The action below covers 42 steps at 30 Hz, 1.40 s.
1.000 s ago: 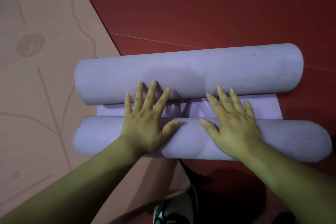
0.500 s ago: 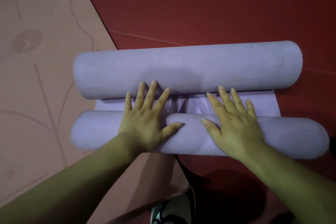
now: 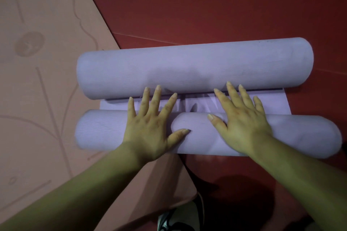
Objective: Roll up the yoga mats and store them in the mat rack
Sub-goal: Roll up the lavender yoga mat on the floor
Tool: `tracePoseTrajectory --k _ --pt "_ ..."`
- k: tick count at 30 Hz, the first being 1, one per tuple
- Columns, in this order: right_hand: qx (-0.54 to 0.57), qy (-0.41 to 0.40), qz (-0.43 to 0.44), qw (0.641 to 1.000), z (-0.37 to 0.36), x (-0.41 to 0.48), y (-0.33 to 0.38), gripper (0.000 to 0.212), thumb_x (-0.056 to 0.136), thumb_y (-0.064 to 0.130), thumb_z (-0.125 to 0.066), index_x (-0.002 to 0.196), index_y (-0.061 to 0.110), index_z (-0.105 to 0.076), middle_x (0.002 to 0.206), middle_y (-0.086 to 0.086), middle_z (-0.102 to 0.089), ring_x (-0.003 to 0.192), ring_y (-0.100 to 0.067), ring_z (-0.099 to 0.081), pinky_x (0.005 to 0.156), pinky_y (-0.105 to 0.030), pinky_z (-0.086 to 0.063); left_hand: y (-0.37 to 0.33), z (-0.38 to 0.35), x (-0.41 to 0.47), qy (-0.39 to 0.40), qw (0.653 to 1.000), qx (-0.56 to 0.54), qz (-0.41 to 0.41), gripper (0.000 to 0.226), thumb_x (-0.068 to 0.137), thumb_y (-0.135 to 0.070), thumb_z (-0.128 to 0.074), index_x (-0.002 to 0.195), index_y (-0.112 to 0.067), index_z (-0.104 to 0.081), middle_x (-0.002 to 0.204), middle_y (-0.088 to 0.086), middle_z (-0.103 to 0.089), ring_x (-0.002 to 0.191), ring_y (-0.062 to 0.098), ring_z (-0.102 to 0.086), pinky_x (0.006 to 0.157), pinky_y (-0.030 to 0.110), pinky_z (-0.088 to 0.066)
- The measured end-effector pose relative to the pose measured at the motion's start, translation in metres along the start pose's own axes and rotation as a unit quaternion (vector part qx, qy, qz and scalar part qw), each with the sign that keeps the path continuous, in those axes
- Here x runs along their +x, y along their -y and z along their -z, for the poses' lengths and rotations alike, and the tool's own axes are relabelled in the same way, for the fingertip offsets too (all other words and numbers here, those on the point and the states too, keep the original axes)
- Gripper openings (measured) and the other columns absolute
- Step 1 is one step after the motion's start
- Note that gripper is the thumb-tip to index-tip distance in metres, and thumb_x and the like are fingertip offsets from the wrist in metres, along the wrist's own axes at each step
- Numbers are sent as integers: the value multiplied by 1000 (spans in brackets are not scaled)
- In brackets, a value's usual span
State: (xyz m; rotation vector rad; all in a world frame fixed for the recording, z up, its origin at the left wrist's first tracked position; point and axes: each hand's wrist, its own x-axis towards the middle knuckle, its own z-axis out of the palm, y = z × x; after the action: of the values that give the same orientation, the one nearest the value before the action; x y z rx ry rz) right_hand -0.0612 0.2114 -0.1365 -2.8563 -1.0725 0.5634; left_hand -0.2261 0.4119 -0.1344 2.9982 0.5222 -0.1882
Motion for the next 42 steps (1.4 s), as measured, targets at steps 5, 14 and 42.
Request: tracePoseTrajectory --k 5,14,42 --pt "-6 8 -2 1000 1 1 1 81 84 78 -2 158 45 9 168 9 17 156 -20 14 125 -52 -1 0 4 5 35 999 -3 20 99 80 -95 -5 162 -39 -3 171 8 0 157 34 -2 120 66 -10" --pt "-8 -49 40 998 -4 -7 -3 79 88 76 -19 159 41 -21 170 0 -6 157 -26 -9 122 -57 -13 8 11 31 76 996 -40 34 105 72 -98 -9 158 -43 14 169 0 22 155 25 20 123 62 -3" --pt "-23 57 71 996 25 26 -11 103 65 96 -10 157 49 -9 167 6 25 154 -18 20 125 -52 3 33 13 37 39 994 26 -97 130 55 -106 -34 161 -33 -20 172 6 -1 157 35 -4 118 70 -15"
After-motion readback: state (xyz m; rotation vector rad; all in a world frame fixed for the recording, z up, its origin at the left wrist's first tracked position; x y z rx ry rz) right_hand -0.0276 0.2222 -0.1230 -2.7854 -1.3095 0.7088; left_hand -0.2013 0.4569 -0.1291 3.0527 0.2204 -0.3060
